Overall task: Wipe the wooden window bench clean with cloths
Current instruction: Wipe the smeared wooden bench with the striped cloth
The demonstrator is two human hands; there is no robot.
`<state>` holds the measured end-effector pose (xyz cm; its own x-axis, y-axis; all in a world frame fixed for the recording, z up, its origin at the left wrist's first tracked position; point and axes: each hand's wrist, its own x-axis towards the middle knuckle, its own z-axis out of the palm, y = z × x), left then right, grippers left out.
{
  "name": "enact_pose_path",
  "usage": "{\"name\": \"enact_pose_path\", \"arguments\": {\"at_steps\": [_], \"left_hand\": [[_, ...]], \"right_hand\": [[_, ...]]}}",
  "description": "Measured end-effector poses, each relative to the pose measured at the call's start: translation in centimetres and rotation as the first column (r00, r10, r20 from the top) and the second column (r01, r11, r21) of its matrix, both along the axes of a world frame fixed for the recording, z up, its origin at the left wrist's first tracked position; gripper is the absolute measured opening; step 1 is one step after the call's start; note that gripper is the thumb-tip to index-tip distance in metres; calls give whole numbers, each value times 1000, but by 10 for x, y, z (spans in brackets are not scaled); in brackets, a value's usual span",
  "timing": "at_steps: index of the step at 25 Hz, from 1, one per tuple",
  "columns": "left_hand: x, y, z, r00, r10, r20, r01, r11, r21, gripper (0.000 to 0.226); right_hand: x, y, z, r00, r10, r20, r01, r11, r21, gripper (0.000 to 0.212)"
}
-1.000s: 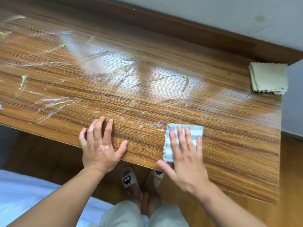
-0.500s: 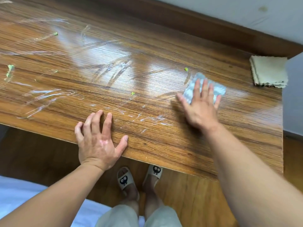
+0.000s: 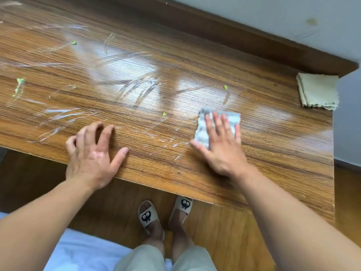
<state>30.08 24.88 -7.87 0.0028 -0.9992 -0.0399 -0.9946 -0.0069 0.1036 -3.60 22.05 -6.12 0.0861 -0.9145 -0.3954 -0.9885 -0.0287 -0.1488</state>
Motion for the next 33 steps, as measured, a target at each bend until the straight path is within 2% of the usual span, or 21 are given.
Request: {"name": "enact_pose_path", "arguments": {"at_steps": [2, 3, 8, 10, 12, 14, 15, 17, 19, 21, 22, 24, 26, 27, 30, 31, 33], "left_hand": [[6, 1, -8, 1000, 20, 12, -20, 1000, -11, 76], [7, 1, -9, 1000, 14, 10, -14, 1000, -12, 76], [5, 2, -6, 1000, -1, -1, 1, 999, -32, 76], [4, 3, -6, 1000, 1, -4, -1, 999, -41, 76], [4, 2, -6, 1000, -4, -1, 4, 999, -46, 76], [5, 2, -6, 1000, -2, 3, 2, 999, -45, 76], [5, 3, -6, 1000, -4, 6, 4, 999, -44, 76], [4, 3, -7, 1000, -9, 6, 10, 999, -41, 76], [5, 2, -6, 1000, -6, 7, 7, 999, -32, 76], [5, 2, -6, 1000, -1, 6, 1, 1000, -20, 75], [5, 3, -6, 1000, 1, 6, -1, 1000, -17, 75], [6, 3, -6, 1000, 0, 10, 1, 1000, -11, 76], [6, 2, -5, 1000, -2, 9, 2, 1000, -7, 77], [6, 2, -5, 1000, -1, 10, 2, 1000, -10, 77], [4, 3, -5, 1000, -3, 8, 3, 1000, -25, 76], [4, 3, -5, 1000, -2, 7, 2, 1000, -26, 76], [4, 3, -4, 1000, 1, 9, -1, 1000, -31, 76]], "right_hand": [[11, -24, -1, 985, -170, 11, 170, 985, 11, 102], [24, -17, -2, 985, -173, 5, 172, 985, 14, 105], [95, 96, 22, 987, 121, 109, -129, 988, 78, 106], [87, 89, 33, 975, 94, 203, -119, 986, 116, 92], [63, 58, 43, 959, -8, 282, 10, 1000, -4, 70], [38, 27, 46, 982, -39, 185, 69, 985, -157, 60], [30, 17, 46, 989, -26, 143, 46, 989, -140, 62], [25, 13, 42, 987, -24, 158, 22, 1000, 14, 58], [25, 12, 45, 968, -75, 242, 49, 993, 110, 35], [18, 0, 63, 943, -106, 316, 73, 991, 115, 22], [12, -8, 77, 933, -109, 343, 87, 993, 80, 19], [4, -20, 108, 927, -52, 372, 100, 989, -111, 16], [0, -19, 121, 944, 53, 325, 55, 947, -316, 15], [0, -13, 117, 959, 81, 271, 21, 934, -356, 18], [1, 23, 80, 981, 162, 106, -129, 956, -264, 19], [3, 35, 68, 978, 190, 82, -167, 959, -231, 25], [5, 49, 48, 979, 169, 117, -141, 966, -217, 52]]}}
